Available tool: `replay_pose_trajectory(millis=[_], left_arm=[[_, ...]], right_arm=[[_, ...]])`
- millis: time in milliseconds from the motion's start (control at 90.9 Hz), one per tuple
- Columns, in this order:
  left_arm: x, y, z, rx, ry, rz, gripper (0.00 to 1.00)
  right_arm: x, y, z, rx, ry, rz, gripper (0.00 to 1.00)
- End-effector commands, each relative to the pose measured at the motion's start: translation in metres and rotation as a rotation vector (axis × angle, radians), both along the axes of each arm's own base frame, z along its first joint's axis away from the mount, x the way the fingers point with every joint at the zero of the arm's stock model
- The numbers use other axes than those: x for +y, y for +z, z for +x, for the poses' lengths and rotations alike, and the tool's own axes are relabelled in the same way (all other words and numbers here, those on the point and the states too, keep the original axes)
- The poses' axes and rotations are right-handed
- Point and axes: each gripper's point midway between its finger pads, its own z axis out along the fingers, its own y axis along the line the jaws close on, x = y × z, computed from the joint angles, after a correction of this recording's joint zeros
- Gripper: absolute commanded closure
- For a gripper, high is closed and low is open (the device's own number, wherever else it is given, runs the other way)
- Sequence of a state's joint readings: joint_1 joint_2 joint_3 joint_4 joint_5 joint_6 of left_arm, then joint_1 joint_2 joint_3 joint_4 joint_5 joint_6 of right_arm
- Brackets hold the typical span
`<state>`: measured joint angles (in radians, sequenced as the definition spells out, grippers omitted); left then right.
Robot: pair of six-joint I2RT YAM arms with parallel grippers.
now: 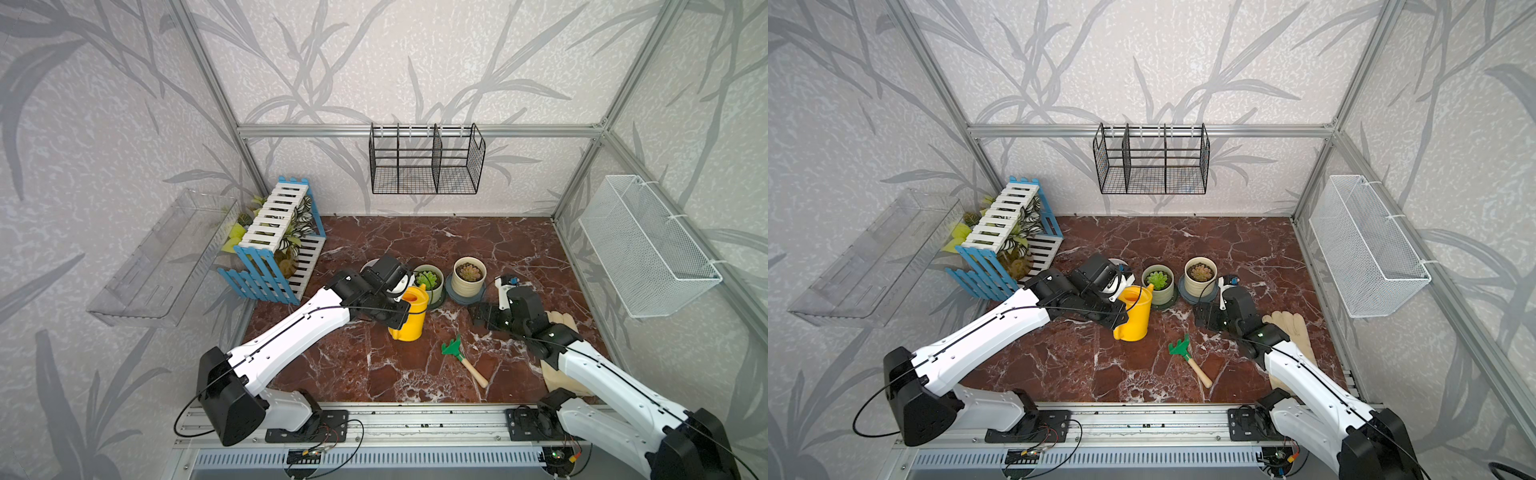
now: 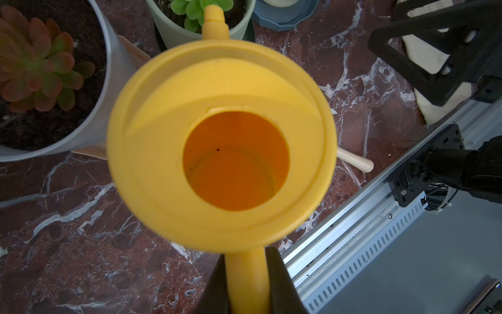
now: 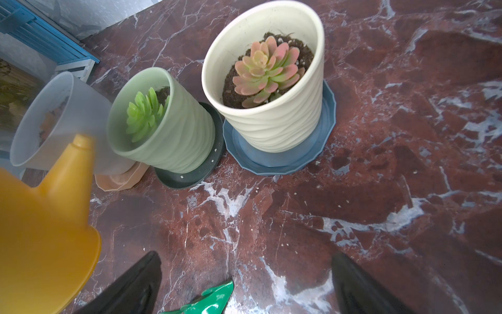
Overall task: Water the succulent around the soil edge
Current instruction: Water the soil of the potted plant with water.
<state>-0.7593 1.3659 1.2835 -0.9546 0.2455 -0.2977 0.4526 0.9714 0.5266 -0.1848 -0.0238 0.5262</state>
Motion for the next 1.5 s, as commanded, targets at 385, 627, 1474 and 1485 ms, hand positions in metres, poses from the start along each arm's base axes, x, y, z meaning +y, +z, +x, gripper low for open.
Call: replay_pose_trajectory(millis=[385, 627, 1474, 1485], left_arm=[[-0.037, 0.002, 0.004, -0.007, -0.095, -0.082, 1.0], [-0.032, -0.002, 0.004, -0.014, -0.085, -0.064, 1.0], [-0.009, -0.001, 0.004, -0.062, -0.041, -0.025, 1.0], [-0.01, -0.001, 0.003, -0.06, -0.043, -0.028, 1.0]], right_arm=[[0.001, 0.014, 0.008, -0.03, -0.015, 0.0, 0.01], [0.001, 0.011, 0.008, -0.024, -0.019, -0.001, 0.01], [-0.002, 0.01, 0.008, -0.016, -0.045, 0.0, 0.01], [-0.002, 0.01, 0.008, -0.016, -0.045, 0.0, 0.01]])
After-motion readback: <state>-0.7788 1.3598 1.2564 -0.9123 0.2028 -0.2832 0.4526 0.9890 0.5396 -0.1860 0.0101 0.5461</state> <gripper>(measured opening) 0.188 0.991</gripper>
